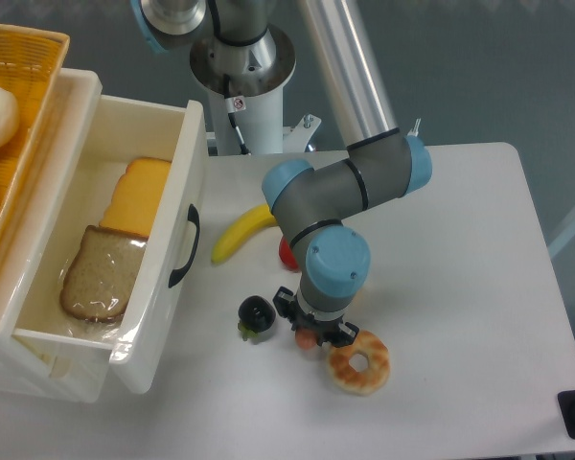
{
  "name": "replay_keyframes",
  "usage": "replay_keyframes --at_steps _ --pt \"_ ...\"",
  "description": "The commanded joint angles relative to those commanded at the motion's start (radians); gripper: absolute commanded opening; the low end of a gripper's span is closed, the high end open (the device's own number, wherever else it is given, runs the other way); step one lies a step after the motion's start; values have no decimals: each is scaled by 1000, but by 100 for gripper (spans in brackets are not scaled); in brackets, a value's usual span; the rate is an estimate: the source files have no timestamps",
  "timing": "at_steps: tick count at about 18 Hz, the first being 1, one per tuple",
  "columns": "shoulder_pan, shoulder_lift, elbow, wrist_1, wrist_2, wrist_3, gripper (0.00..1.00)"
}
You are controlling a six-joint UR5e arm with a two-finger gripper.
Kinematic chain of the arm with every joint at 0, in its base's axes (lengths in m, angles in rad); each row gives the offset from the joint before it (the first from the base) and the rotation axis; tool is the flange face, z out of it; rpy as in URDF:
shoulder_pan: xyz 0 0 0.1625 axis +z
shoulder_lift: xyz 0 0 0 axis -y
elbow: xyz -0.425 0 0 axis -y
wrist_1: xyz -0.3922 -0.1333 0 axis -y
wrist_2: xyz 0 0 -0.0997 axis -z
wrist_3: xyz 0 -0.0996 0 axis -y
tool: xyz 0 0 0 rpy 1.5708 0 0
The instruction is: Pick up the egg
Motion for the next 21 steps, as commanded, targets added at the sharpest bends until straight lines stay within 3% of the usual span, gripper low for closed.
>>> replay_keyframes --at_steps 4,7,10,13,21 --pt "29 41 5 -11 -2 35 3" --pt "63 84 6 -17 -5 141 2" --pt "89 120 12 -84 -2 227 0" --pt "115 146 15 -104 -2 247 0" --pt "143 152 17 -107 -2 247 0"
